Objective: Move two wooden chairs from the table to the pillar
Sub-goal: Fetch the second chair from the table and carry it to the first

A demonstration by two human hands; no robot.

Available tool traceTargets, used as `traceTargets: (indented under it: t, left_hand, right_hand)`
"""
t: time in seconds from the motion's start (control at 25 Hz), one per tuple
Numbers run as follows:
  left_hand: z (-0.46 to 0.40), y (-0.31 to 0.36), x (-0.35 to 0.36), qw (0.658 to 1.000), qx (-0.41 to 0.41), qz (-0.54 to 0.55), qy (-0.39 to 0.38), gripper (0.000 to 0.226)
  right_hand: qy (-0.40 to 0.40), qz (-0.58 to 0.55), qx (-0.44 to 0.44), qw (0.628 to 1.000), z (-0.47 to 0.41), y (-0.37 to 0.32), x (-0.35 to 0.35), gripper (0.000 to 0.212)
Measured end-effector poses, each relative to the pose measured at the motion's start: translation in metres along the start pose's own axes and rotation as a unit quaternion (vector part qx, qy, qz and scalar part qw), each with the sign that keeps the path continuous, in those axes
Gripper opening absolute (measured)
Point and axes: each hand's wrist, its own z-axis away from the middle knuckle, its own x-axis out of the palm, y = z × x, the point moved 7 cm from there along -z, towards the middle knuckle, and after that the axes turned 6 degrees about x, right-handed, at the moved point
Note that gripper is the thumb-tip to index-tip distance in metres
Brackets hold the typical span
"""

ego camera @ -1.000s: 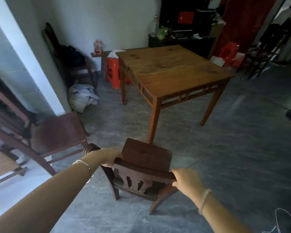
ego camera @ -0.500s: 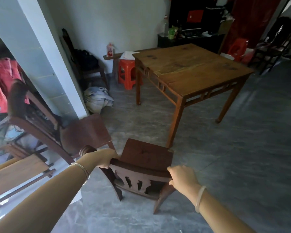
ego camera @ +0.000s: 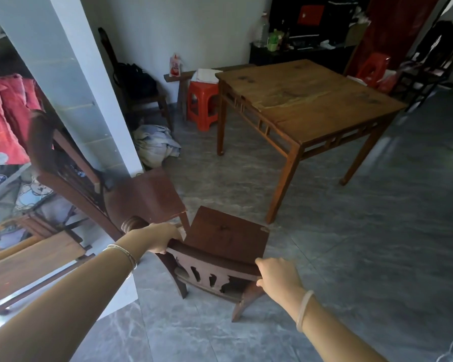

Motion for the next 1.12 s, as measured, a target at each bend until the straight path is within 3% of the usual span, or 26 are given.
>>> traceTargets:
  t: [0.44,0.88,1.12]
  left_hand:
    - [0.034,-0.065,0.028,1.0,0.001,-0.002,0.003,0.049]
    - [0.088,-0.154,0.044,0.995,0.063,-0.072,-0.016,0.046]
    - [0.108,-0.207,0.048,0.993,0.042,-0.11,0.002,0.042]
  right_hand:
    - [-0.022,-0.015,0.011,1.0,0.008,-0.081,0.012,0.026]
    - [-0.061,-0.048,0.066,0.995,0.033,-0.225,0.007,0.02]
    - [-0.064,-0.085,0.057,0.993,0.032,-0.3,0.002,0.023]
